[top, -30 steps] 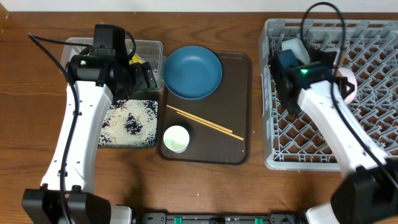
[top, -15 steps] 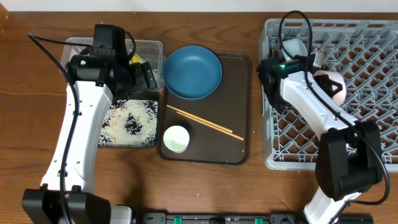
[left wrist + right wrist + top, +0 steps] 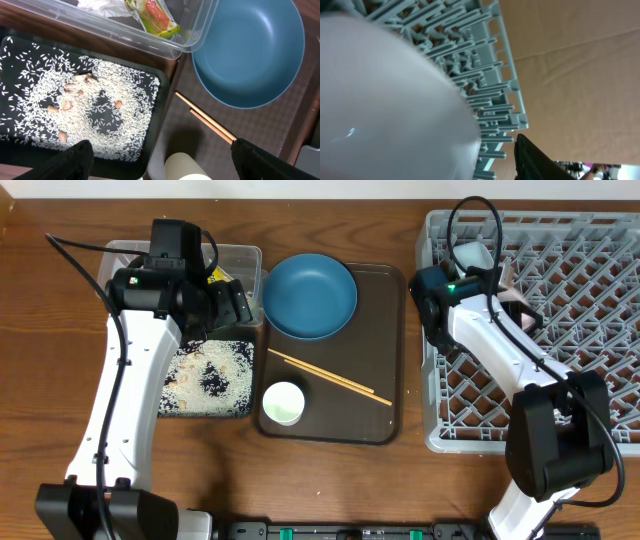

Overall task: Sort waste into correct bins and load items into the dishwasher rack
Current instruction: 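Set the white plate upright in the rack and release it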

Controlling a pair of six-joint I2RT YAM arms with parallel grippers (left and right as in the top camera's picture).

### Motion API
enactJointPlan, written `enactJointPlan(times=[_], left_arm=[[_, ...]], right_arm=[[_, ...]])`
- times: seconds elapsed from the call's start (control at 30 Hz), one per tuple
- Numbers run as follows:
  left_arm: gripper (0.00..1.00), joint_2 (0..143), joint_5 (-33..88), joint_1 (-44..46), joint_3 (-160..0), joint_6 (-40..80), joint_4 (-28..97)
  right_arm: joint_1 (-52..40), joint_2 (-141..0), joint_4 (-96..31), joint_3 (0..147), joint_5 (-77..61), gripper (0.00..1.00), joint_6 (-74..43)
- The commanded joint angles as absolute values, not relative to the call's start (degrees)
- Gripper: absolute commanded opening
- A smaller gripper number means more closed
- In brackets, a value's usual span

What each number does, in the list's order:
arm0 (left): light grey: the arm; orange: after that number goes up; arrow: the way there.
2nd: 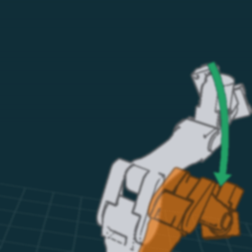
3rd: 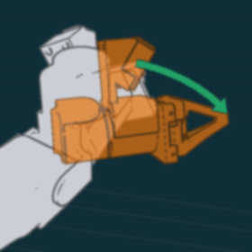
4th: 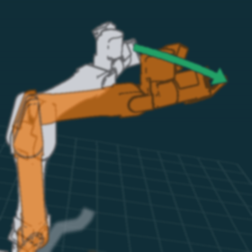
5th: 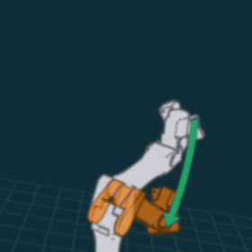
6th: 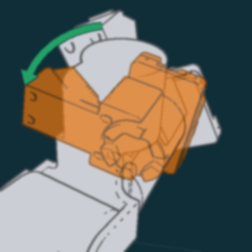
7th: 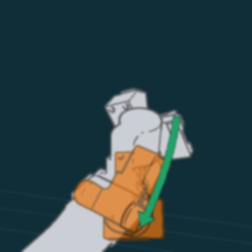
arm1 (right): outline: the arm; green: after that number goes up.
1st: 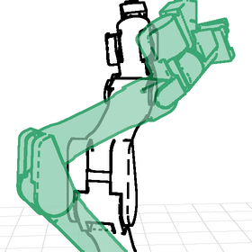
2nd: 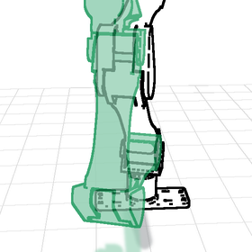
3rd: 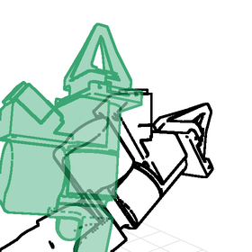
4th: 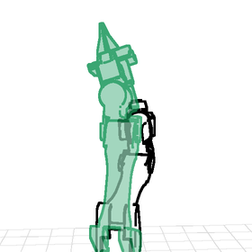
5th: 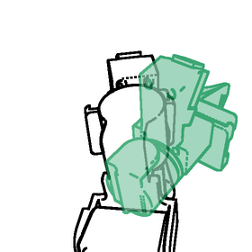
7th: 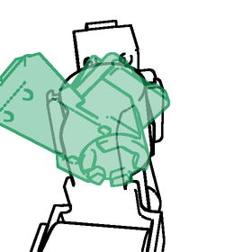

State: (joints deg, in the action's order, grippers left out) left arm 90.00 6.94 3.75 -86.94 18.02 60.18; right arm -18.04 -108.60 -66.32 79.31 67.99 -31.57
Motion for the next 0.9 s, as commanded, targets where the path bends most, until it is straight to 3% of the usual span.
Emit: enactJointPlan(times=[0.0, 0.17, 0.53, 0.87], left_arm=[[0.90, 89.1, 6.9, 3.4, -87.6, 17.9, 60.4], [0.90, 89.1, 6.8, 3.4, -87.6, 17.9, 60.4], [0.90, 89.1, 6.8, 3.4, -87.6, 17.9, 60.4], [0.91, 89.1, 6.8, 3.4, -87.6, 17.9, 60.4]], right_arm=[[-19.0, -109.0, -66.2, 79.2, 65.9, 0.42, -31.6], [-20.8, -109.0, -66.2, 79.2, 65.9, 0.43, -31.0], [-26.9, -107.5, -70.7, 81.6, 59.4, 0.91, -30.6], [-27.8, -98.9, -71.7, 90.7, 37.3, 0.94, -25.2]])
